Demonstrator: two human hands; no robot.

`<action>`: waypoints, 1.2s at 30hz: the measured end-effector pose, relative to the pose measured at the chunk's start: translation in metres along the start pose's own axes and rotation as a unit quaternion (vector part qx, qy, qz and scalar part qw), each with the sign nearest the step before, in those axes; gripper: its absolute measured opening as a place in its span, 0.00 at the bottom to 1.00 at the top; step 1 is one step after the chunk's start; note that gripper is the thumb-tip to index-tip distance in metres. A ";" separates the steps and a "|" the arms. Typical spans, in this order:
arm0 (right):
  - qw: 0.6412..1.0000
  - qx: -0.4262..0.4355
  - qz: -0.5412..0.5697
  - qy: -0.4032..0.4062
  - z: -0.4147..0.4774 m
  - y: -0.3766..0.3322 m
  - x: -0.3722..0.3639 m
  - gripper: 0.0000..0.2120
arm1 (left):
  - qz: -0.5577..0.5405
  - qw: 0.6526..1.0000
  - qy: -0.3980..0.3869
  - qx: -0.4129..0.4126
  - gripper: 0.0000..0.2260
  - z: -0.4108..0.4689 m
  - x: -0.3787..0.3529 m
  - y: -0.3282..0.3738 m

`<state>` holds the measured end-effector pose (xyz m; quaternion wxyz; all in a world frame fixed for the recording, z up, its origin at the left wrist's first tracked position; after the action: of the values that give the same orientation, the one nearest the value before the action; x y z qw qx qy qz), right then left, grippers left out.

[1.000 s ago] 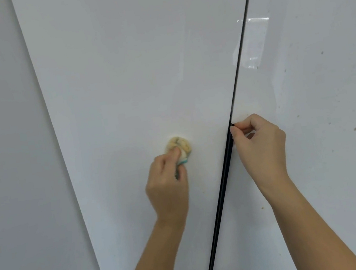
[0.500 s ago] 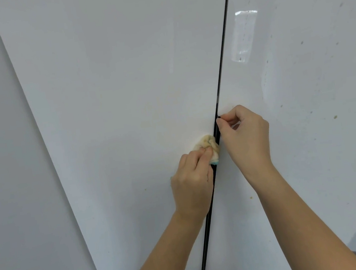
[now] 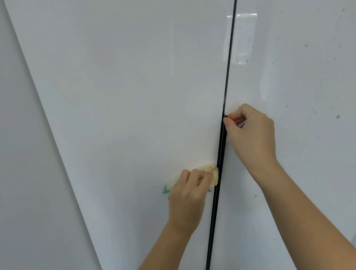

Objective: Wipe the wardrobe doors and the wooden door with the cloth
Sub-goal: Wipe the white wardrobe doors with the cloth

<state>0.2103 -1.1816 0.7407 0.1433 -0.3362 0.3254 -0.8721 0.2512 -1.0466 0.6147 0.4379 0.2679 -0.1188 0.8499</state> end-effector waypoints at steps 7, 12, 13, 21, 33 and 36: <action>1.000 -0.007 -0.004 0.003 -0.002 -0.003 -0.003 0.03 | 0.025 0.996 0.027 0.076 0.14 0.005 0.040 -0.066; 1.000 -0.012 0.003 0.011 -0.003 -0.003 -0.004 0.03 | 0.033 0.979 0.040 0.198 0.11 -0.008 0.066 -0.141; 1.000 -0.013 0.006 0.011 -0.003 -0.003 -0.004 0.03 | 0.029 0.971 0.039 0.235 0.11 -0.012 0.071 -0.159; 0.999 -0.018 0.035 0.008 -0.005 0.000 -0.005 0.04 | 0.018 0.894 0.101 0.437 0.07 -0.044 0.109 -0.251; 0.998 -0.012 0.054 -0.001 -0.005 0.000 -0.005 0.05 | 0.056 0.880 0.161 0.443 0.15 -0.054 0.116 -0.262; 0.998 -0.009 0.061 -0.002 -0.004 0.001 -0.005 0.06 | 0.012 0.872 0.181 0.455 0.17 -0.053 0.105 -0.262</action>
<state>0.2112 -1.1783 0.7355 0.1939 -0.3187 0.3527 -0.8582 0.3947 -0.7978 0.6207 0.2711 0.2770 0.3590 0.8490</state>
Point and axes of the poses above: each hand's wrist, its own z-axis towards the middle knuckle, its own x-axis out of the back of the hand, y = z × x, the point moved 8 cm from there along z, towards the middle knuckle, and after that the axes turned 12 degrees about -y, right-handed, at the moved point
